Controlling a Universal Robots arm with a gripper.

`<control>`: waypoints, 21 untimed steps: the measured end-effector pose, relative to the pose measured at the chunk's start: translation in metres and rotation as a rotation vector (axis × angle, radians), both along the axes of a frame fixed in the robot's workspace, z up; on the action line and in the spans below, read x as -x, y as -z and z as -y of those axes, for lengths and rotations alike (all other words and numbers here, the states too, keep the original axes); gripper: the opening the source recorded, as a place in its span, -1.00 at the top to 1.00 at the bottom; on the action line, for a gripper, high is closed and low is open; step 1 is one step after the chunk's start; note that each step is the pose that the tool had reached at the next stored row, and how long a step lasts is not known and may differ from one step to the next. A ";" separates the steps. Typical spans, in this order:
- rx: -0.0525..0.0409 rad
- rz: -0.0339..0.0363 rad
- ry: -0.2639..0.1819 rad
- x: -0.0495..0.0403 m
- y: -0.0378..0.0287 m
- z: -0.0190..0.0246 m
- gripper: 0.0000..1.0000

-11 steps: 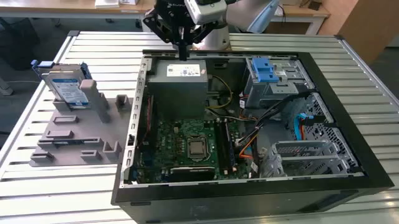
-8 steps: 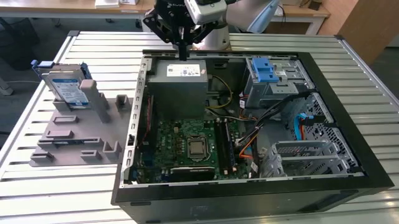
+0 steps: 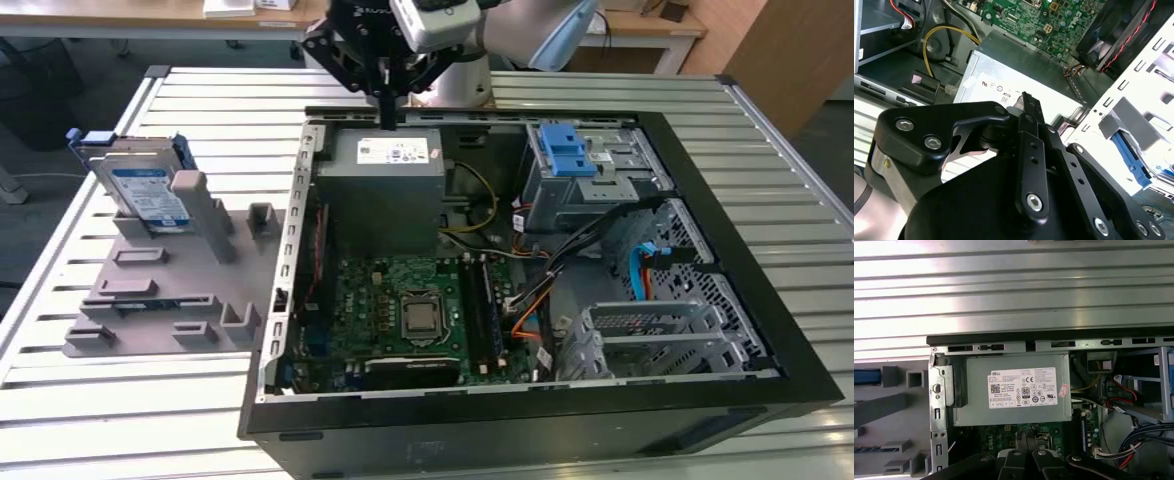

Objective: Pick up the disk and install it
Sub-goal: 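Reach for the disk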

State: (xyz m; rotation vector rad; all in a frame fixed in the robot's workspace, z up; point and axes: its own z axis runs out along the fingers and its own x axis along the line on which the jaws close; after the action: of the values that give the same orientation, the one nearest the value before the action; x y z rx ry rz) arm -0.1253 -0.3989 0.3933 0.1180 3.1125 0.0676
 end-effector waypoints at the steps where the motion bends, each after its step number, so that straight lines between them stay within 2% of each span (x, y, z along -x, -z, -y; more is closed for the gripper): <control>1: 0.0000 -0.0001 0.000 0.0005 0.0000 0.0000 0.79; 16: 0.0000 0.0000 0.000 0.0057 0.0000 0.0000 0.79; 18: 0.0000 -0.0001 0.000 0.0165 0.0002 0.0000 0.79; 21: 0.0000 0.0000 0.000 0.0170 0.0002 0.0000 0.79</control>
State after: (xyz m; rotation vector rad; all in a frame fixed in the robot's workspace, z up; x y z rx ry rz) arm -0.1424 -0.3989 0.3931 0.1180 3.1125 0.0677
